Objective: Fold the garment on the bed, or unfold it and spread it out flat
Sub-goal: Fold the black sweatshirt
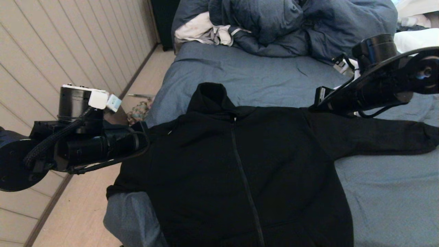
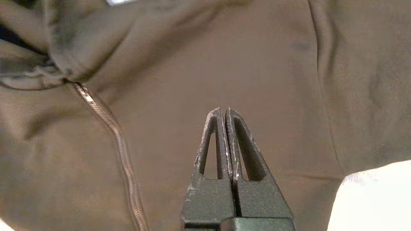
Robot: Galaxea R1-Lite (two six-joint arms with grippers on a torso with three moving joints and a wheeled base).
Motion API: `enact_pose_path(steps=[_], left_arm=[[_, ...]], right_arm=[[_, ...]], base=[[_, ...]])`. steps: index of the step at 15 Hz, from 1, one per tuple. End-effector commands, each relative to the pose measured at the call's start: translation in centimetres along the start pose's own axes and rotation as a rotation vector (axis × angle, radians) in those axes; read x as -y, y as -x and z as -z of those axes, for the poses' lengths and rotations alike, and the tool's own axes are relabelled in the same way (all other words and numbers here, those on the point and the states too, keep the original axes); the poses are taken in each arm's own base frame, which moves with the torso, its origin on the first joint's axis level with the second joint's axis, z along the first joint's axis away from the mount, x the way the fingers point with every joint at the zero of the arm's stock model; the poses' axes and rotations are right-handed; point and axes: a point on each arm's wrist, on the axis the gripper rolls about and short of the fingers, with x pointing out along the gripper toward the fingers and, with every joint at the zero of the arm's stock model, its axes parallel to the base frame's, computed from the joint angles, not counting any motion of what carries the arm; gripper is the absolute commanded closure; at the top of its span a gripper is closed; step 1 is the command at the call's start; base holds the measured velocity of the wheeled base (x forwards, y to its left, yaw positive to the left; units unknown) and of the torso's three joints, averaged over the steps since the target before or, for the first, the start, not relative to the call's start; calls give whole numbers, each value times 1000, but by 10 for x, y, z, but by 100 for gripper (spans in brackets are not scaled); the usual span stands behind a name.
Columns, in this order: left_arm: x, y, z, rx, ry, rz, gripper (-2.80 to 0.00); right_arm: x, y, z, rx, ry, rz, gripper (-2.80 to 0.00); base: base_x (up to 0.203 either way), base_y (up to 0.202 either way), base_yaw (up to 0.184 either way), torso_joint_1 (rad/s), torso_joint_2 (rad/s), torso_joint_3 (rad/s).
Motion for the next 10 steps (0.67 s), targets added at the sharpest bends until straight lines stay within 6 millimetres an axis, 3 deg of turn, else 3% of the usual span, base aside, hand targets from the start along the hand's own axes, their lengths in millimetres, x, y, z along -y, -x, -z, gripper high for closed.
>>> enact_pose_path(steps=[1, 3, 5, 7, 10], left_arm=[[0, 0, 0, 0, 3, 1, 0], [0, 1, 0, 2, 2, 2, 0], [4, 14, -5, 34, -9, 22, 0], [13, 48, -13, 103, -54, 63, 0], [17, 134, -11, 242, -162, 108, 0]], right_arm=[[-4, 0, 2, -8, 7, -10, 0], [-4, 3, 3, -8, 7, -10, 0], [-6, 21, 2, 17, 7, -21, 0], [-11, 54, 6, 54, 16, -44, 0], [-15, 142, 25, 179, 47, -91, 0]], base=[[0, 0, 0, 0, 0, 0], [0, 0, 0, 0, 0, 0], [0, 0, 0, 0, 0, 0], [0, 0, 0, 0, 0, 0], [0, 0, 0, 0, 0, 0]])
